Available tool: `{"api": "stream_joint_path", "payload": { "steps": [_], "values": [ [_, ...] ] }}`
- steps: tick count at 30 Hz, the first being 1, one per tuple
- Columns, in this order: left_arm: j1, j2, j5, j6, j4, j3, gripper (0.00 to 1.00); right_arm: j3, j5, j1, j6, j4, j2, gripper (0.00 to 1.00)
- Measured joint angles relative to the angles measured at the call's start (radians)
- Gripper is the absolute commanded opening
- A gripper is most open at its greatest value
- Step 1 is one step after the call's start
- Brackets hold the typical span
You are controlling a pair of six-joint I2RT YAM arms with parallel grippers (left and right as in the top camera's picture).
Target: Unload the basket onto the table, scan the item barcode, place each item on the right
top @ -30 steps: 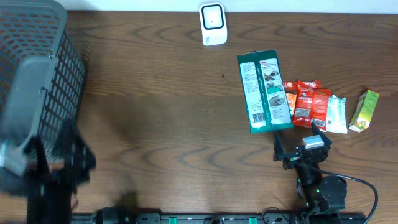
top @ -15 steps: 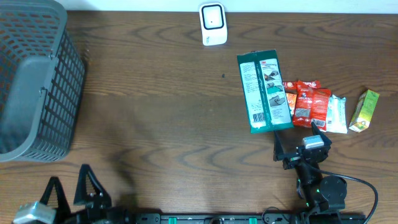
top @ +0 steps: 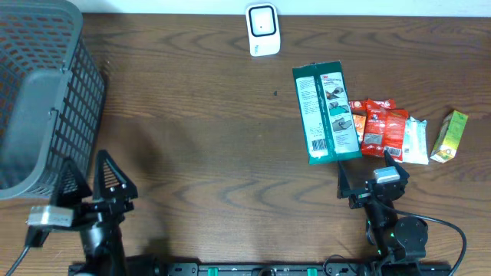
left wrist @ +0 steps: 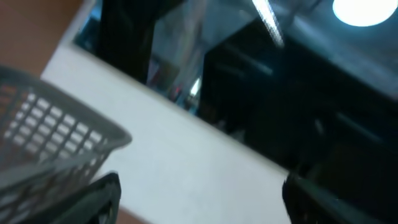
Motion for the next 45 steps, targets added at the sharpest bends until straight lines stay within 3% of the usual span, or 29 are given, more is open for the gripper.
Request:
{"api": "stream_joint_path", "payload": {
  "steps": [5, 13, 26, 45],
  "values": [
    [0.000, 0.000, 0.000, -0.029, 0.175, -0.183, 0.84, 0.000, 0.000, 0.000, 0.000, 0.000, 0.000, 0.99],
    [0.000, 0.000, 0.000, -0.056, 0.184, -0.344, 0.84, 0.000, 0.000, 0.000, 0.000, 0.000, 0.000, 0.99],
    [0.000, 0.001, 0.000, -0.055, -0.127, -0.359, 0.84, 0.000, 0.000, 0.000, 0.000, 0.000, 0.000, 0.99],
    [0.000, 0.001, 0.007, -0.025, -0.151, -0.353, 0.84, 0.000, 0.000, 0.000, 0.000, 0.000, 0.000, 0.99]
  ]
}}
